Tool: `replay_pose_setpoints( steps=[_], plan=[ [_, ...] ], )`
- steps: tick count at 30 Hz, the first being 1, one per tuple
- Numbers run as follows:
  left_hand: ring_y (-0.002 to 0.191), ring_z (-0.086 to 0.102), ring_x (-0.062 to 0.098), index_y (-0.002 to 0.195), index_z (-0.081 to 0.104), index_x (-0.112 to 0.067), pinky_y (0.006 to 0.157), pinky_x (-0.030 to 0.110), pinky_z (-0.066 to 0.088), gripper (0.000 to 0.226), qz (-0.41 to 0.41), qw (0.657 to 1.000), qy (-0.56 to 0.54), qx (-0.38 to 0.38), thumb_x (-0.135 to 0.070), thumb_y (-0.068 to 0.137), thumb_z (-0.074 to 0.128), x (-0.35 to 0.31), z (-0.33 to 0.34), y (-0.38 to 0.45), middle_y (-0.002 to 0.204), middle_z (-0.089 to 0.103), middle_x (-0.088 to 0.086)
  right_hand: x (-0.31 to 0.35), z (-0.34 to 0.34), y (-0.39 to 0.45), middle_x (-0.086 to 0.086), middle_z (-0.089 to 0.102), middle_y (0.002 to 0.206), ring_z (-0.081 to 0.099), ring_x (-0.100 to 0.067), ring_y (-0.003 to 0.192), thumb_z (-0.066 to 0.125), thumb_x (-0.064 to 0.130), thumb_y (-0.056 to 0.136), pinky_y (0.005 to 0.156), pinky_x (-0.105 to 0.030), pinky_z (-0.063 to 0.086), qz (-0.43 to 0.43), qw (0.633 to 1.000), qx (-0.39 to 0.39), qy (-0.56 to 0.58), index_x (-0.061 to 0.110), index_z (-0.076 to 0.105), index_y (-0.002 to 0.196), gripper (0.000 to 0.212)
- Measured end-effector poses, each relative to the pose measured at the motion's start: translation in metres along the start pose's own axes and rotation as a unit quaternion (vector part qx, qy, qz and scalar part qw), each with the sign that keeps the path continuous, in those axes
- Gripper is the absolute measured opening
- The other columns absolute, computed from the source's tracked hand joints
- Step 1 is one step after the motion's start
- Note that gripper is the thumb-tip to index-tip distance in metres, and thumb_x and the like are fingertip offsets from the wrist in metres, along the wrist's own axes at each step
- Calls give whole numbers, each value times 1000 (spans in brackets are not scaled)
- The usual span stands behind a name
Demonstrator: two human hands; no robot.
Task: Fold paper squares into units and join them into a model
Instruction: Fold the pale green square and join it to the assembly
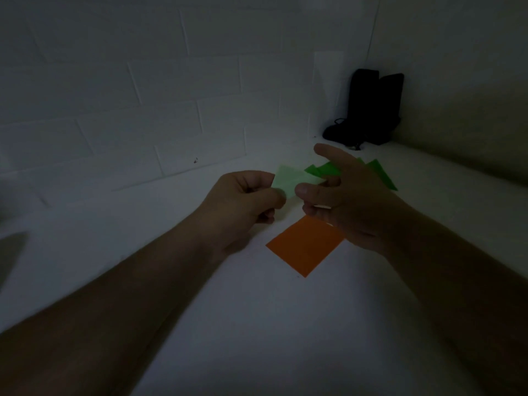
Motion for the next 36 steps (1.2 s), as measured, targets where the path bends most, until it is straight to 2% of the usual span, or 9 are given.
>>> replay_pose_setpoints(
  steps=[10, 16, 19, 21, 23, 26, 31, 33, 36],
  plan=[
    [64, 57, 11, 91, 77, -9, 66, 25, 52, 15, -4, 1000, 0, 1, 1, 90, 66, -3, -7, 1, 74, 70, 0, 11, -11, 0, -13, 62, 103, 64, -20, 83, 66, -5, 87, 78, -34, 55, 20, 998, -30, 44, 28, 44, 149, 73],
    [61, 57, 14, 104, 79, -7, 65, 27, 53, 20, -12, 1000, -18, 6, 1, 87, 72, -3, -5, 2, 81, 68, 14, 10, -17, 2, -11, 65, 107, 64, -14, 77, 66, 4, 92, 73, -32, 58, 17, 993, -93, 75, 27, 50, 144, 59],
    [60, 56, 14, 109, 78, -12, 62, 28, 52, 30, -36, 999, -29, -11, 4, 85, 71, -3, -8, 1, 81, 69, 13, 13, -24, 6, -2, 63, 97, 64, -12, 82, 64, 15, 97, 75, -29, 60, -64, 985, -145, -67, 28, 52, 141, 47],
    [58, 52, 15, 115, 74, -13, 57, 30, 49, 38, -64, 995, -66, -32, 9, 84, 66, -2, -9, 2, 80, 68, 9, 22, -21, 2, 4, 60, 106, 63, -10, 91, 67, 22, 94, 75, -25, 58, -183, 947, -134, -226, 33, 56, 132, 41],
    [56, 47, 15, 119, 65, -15, 56, 30, 42, 44, -89, 989, -107, -42, 10, 84, 60, -2, -8, 2, 78, 63, 9, 23, -8, -4, 5, 53, 123, 56, -12, 106, 76, 29, 83, 84, -26, 53, -282, 865, -57, -412, 39, 60, 124, 45],
    [55, 42, 15, 121, 54, -21, 58, 32, 35, 49, -114, 982, -152, -10, 11, 84, 53, -2, -2, 0, 70, 56, 7, 13, 9, -7, 6, 53, 126, 49, -16, 112, 81, 35, 75, 88, -30, 46, -330, 768, 14, -548, 36, 71, 114, 40],
    [61, 39, 15, 102, 59, -18, 61, 30, 34, 7, -116, 979, -158, 47, -19, 96, 56, -6, 5, -6, 71, 47, 1, 22, 4, -9, 18, 63, 87, 62, -2, 84, 73, 32, 85, 74, -16, 51, -325, 843, -34, -427, 36, 69, 89, 7],
    [64, 42, 15, 99, 64, -17, 63, 31, 36, 22, -95, 986, -137, 21, -38, 96, 59, -6, 0, -6, 75, 46, 0, 19, -1, -7, 8, 68, 75, 67, -3, 80, 74, 21, 88, 68, -13, 54, -250, 906, -50, -339, 30, 69, 79, 14],
    [76, 58, 15, 94, 76, -19, 75, 35, 51, 16, 23, 999, -12, -44, -31, 97, 65, -10, -7, -3, 80, 63, -3, 15, -1, -6, 8, 73, 76, 71, -7, 74, 73, 11, 89, 63, -15, 55, -169, 959, -42, -225, 25, 70, 74, 21]
  ],
)
Point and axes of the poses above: each hand's wrist, its own y-axis towards the middle knuckle, its own z-axis out of the palm, x = y × z, the point moved 4 cm from there along y, towards the middle knuckle
